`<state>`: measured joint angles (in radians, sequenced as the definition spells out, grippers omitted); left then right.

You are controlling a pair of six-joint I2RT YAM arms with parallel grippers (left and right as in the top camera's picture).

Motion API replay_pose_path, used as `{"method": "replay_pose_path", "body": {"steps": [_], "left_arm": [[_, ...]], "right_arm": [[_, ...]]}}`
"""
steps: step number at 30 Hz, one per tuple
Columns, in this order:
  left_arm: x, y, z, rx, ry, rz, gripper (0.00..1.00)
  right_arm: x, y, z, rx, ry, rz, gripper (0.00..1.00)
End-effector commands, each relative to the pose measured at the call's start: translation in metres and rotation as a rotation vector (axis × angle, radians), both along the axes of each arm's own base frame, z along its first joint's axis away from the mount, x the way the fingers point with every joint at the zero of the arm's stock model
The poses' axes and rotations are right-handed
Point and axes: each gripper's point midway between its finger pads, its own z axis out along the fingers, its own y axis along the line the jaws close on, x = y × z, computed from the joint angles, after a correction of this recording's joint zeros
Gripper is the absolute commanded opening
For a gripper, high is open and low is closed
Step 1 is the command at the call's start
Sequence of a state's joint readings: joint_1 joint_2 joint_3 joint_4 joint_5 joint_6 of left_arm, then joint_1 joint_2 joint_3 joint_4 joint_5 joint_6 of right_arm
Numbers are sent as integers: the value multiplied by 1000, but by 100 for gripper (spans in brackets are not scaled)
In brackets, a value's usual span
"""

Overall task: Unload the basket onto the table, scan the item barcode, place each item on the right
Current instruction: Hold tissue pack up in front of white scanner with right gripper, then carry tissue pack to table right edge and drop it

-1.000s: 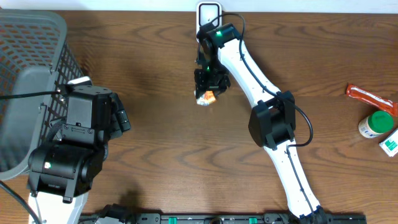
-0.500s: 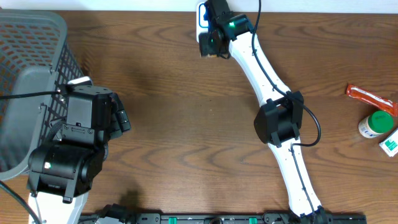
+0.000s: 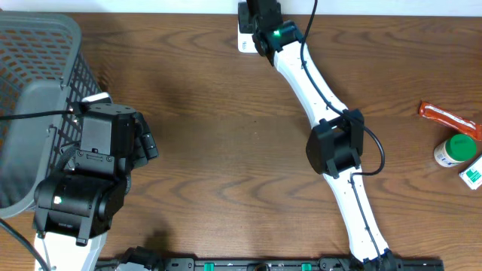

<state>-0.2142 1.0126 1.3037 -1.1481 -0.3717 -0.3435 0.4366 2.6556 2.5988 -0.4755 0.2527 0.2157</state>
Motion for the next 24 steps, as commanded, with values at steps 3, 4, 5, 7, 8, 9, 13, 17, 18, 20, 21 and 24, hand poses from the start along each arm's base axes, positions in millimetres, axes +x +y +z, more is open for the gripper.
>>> {"method": "replay_pose_path", "body": {"steps": [3, 4, 5, 7, 8, 9, 13, 17, 18, 20, 21, 24], "left_arm": [[0, 0, 3, -4, -9, 9, 98], [0, 1, 3, -4, -9, 9, 98], [0, 0, 3, -5, -9, 9, 98], [0, 0, 3, -5, -9, 9, 98], [0, 1, 3, -4, -9, 9, 98], [0, 1, 3, -4, -9, 9, 98], [0, 0, 3, -4, -9, 9, 98], [0, 0, 3, -4, -9, 9, 98], [0, 1, 3, -4, -9, 9, 98], [0, 0, 3, -5, -9, 9, 98], [0, 0, 3, -4, -9, 9, 98], [0, 0, 3, -4, -9, 9, 98]], "right_arm": [[10, -6, -36, -33, 5, -33, 52], [10, -5, -44, -36, 12, -32, 52], [10, -5, -45, -34, 14, -34, 52], [11, -6, -53, -37, 23, -38, 52], [11, -7, -53, -41, 22, -43, 51], [11, -9, -53, -47, 20, -53, 51], [12, -17, -50, -70, 9, -92, 51], [3, -27, -39, -109, 46, -118, 49], [-1, -28, -31, -115, 56, -118, 48], [-10, -34, -8, -133, 71, -115, 48], [-17, -38, 7, -140, 78, -120, 49], [-46, -65, 44, -176, 136, -185, 47]]}}
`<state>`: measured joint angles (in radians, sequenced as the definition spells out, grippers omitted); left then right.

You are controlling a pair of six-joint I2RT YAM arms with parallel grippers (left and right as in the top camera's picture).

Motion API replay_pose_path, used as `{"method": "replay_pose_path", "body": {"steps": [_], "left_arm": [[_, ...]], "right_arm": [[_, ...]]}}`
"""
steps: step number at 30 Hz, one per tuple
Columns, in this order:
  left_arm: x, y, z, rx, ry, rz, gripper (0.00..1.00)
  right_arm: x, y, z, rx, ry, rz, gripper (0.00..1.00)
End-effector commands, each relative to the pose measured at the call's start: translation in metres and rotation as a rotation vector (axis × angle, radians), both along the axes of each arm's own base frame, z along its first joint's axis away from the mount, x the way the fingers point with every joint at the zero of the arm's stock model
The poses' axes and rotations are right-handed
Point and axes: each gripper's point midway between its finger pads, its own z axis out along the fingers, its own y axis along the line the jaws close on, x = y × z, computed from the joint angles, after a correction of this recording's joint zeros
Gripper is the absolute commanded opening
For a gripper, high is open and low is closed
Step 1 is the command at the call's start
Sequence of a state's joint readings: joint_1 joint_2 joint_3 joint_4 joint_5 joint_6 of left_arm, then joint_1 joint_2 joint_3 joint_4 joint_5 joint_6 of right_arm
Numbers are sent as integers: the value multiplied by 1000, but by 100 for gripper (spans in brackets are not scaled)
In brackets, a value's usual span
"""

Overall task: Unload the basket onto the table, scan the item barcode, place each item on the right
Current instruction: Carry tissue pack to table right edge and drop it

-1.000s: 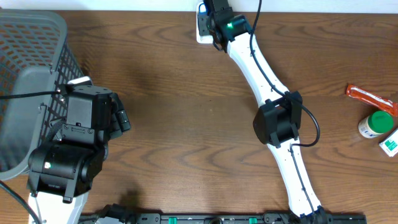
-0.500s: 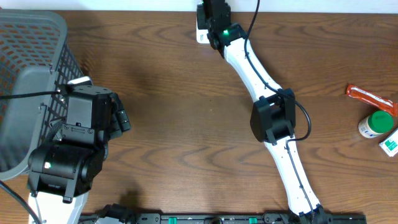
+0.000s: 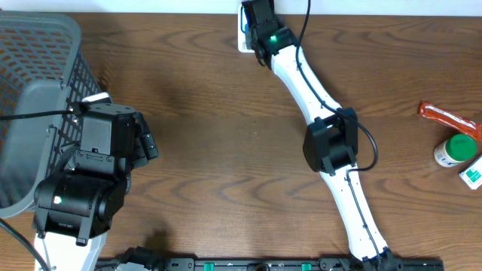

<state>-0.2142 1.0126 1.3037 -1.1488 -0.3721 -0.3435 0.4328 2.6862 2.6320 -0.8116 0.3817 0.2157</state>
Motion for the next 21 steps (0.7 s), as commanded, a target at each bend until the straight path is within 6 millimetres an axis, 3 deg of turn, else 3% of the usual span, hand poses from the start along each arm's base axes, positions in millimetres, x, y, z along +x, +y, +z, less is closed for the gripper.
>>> {"method": "replay_pose_path", "body": {"steps": [1, 4, 9, 14, 21], "left_arm": [[0, 0, 3, -5, -9, 9, 98], [0, 0, 3, -5, -10, 9, 98], [0, 0, 3, -5, -9, 9, 98], [0, 0, 3, -5, -10, 9, 98], [0, 0, 3, -5, -10, 9, 98]], "right_arm": [[-21, -31, 113, 12, -108, -100, 46], [-60, -68, 127, -29, 1, -194, 42], [-102, -163, 124, -199, 154, -412, 43], [-113, -260, 90, -268, 300, -590, 43], [-133, -381, 29, -101, 418, -860, 45]]}}
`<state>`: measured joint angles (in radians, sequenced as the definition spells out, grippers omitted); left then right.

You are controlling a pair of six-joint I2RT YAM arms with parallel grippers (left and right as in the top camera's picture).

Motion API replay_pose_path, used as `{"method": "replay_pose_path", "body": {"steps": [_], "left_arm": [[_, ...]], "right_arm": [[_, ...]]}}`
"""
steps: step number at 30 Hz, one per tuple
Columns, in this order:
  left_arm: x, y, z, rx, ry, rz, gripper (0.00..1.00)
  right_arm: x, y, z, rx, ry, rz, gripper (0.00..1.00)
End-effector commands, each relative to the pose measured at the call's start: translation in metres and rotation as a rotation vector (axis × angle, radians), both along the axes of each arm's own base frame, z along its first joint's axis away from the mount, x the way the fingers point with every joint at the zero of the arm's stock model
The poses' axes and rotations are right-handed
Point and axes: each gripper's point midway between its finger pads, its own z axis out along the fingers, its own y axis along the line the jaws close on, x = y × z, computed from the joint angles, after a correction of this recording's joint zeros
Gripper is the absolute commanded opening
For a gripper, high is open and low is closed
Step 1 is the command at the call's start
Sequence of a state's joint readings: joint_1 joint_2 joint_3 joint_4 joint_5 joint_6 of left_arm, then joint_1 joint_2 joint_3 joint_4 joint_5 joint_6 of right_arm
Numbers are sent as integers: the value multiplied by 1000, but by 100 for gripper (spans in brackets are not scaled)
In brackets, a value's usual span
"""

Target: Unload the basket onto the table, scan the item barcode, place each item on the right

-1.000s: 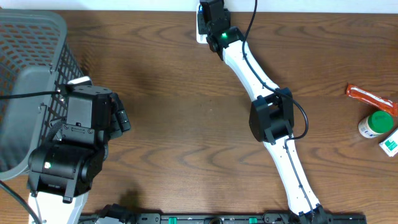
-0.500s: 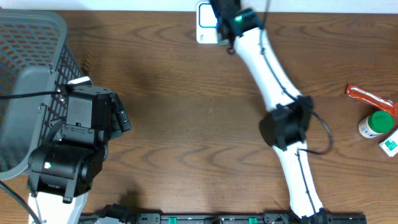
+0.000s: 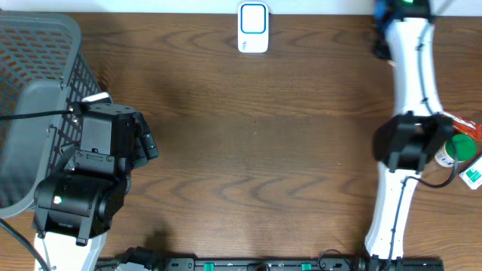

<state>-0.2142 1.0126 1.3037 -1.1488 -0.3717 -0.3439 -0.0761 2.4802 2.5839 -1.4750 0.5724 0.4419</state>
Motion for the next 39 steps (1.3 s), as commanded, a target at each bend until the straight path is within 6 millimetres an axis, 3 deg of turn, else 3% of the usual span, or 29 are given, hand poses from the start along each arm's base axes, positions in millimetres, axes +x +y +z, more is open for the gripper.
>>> {"method": "replay_pose_path", "body": {"steps": [1, 4, 7, 8, 10, 11, 13, 16, 18, 20, 24, 28, 31, 33, 34, 35, 39], "left_arm": [[0, 0, 3, -4, -10, 9, 98], [0, 1, 3, -4, -10, 9, 98], [0, 0, 3, -5, -9, 9, 98], [0, 0, 3, -4, -10, 9, 98], [0, 0, 3, -4, -10, 9, 98], [0, 0, 3, -4, -9, 8, 98], [0, 0, 3, -5, -9, 9, 98], [0, 0, 3, -4, -9, 8, 98], [0, 0, 3, -4, -10, 9, 98], [0, 0, 3, -4, -9, 8, 98], [0, 1, 3, -4, -9, 9, 98], [0, 1, 3, -4, -9, 9, 98], [0, 0, 3, -4, -10, 9, 98], [0, 0, 3, -5, -9, 9, 98], [0, 0, 3, -4, -10, 9, 98], [0, 0, 3, -5, -9, 9, 98], [0, 0, 3, -5, -10, 9, 98]], "right_arm": [[-14, -46, -29, 66, 11, -133, 44], [-29, -86, -60, 136, 15, -226, 43], [-45, -121, -79, 171, 6, -296, 50], [-49, -130, -82, 184, 4, -308, 56], [-55, -142, -83, 220, -10, -328, 94], [-57, -147, -80, 247, -26, -330, 99], [-56, -155, -68, 314, -74, -323, 99], [-51, -158, -31, 448, -207, -313, 99], [-45, -155, 7, 551, -331, -284, 99], [-39, -147, 58, 660, -485, -218, 99], [-39, -109, 198, 870, -860, -15, 99], [-75, -63, 345, 919, -1185, 160, 99], [-117, -27, 431, 798, -1364, 323, 99], [-149, -1, 473, 693, -1441, 442, 99], [-174, 16, 496, 628, -1485, 493, 99], [-182, 22, 502, 611, -1497, 504, 99], [-246, 73, 544, 502, -1586, 614, 99]]}}
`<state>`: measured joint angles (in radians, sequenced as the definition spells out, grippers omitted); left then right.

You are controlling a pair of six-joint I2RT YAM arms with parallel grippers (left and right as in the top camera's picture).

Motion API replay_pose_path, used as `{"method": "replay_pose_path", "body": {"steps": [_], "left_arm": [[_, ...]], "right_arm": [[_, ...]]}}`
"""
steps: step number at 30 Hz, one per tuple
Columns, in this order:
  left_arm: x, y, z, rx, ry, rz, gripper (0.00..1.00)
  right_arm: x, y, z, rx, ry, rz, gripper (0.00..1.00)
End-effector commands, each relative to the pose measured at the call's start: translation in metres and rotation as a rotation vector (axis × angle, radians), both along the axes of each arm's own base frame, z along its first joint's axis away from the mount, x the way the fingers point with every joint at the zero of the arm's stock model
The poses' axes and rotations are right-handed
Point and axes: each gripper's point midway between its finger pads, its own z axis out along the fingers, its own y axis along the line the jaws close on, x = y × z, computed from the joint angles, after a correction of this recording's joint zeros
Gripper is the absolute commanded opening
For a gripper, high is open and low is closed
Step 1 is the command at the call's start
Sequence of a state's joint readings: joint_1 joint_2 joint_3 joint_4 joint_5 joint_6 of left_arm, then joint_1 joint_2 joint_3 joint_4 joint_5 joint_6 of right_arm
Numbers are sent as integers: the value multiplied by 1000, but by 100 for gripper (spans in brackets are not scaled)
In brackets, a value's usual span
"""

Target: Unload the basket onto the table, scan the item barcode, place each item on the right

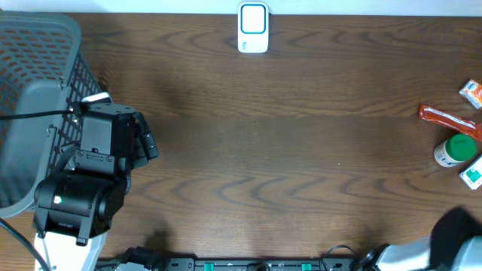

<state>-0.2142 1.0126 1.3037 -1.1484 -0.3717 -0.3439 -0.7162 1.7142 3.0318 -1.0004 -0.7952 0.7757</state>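
The white scanner with a blue face stands at the table's far edge, with nothing over it. A small white and orange box lies at the right edge. Below it are a red packet, a green-lidded bottle and a white and green box. My left gripper sits low at the left beside the basket; its fingers are too dark to read. Only a dark part of my right arm shows at the bottom right corner, and its gripper is out of view.
A grey mesh basket fills the far left corner, partly under the left arm's body. A dark rail runs along the near edge of the brown wooden table.
My right arm stretched up the right side with its gripper at the far right edge; now it is pulled back to the bottom right corner. A small box lies uncovered at the right edge.
My right gripper was over the scanner at the far edge at the first two moments. Then it was at the far right edge, away from the scanner. Now the arm is withdrawn and a small box lies above the red packet where none lay before. The left arm stayed still.
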Motion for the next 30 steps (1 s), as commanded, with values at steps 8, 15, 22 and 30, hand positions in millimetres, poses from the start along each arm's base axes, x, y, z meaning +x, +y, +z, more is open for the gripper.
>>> {"method": "replay_pose_path", "body": {"steps": [8, 15, 22, 30], "left_arm": [[61, -8, 57, -57, -342, 30, 98], [121, -19, 132, 6, -682, -43, 98], [136, -13, 210, 433, -875, -137, 98], [110, 26, 194, 623, -668, 8, 98]], "right_arm": [[-82, 71, 30, -90, -125, 9, 99], [-104, 91, 34, -122, -160, 10, 99], [-107, 84, 44, -24, -192, -15, 99], [-107, 41, 71, 209, -322, -127, 99]]}}
